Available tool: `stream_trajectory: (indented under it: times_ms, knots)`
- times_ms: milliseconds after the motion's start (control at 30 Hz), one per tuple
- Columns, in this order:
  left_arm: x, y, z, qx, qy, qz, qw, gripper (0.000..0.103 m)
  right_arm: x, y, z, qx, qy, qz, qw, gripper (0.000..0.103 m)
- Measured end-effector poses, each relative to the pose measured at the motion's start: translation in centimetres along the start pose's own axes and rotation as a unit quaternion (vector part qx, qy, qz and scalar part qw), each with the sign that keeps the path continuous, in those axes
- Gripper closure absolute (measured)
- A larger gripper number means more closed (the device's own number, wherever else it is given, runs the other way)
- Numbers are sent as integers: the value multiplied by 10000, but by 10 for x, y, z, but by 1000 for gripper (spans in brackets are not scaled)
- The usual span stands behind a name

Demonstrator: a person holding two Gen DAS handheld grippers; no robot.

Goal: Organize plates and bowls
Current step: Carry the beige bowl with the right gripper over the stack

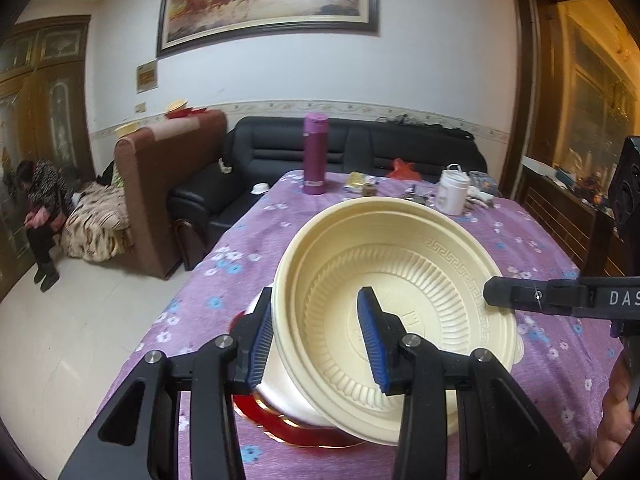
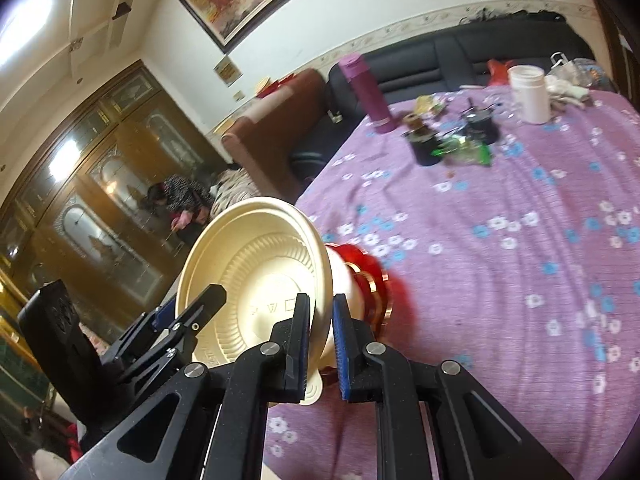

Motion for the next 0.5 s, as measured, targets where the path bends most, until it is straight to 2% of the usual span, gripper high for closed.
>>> stream_trajectory:
  times_ms: [200,500]
  knots:
    - [-5,20,-8,157,95,180,9997,64,-3,8,-31,58,335,-16,9994,90]
    - [-14,31,-28,218,316,312,9988,64,-8,8,-53,-5,513,-46,9987,89]
Point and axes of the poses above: each gripper's, at about its wrist camera, not at the fingertips, and z roughly against the way its jaws point, y to its left, x to its top, the point moved 4 cm from there along -z, roughly the way its jaws point, and after that the axes turned 4 degrees about -z, right-handed, at the moved point
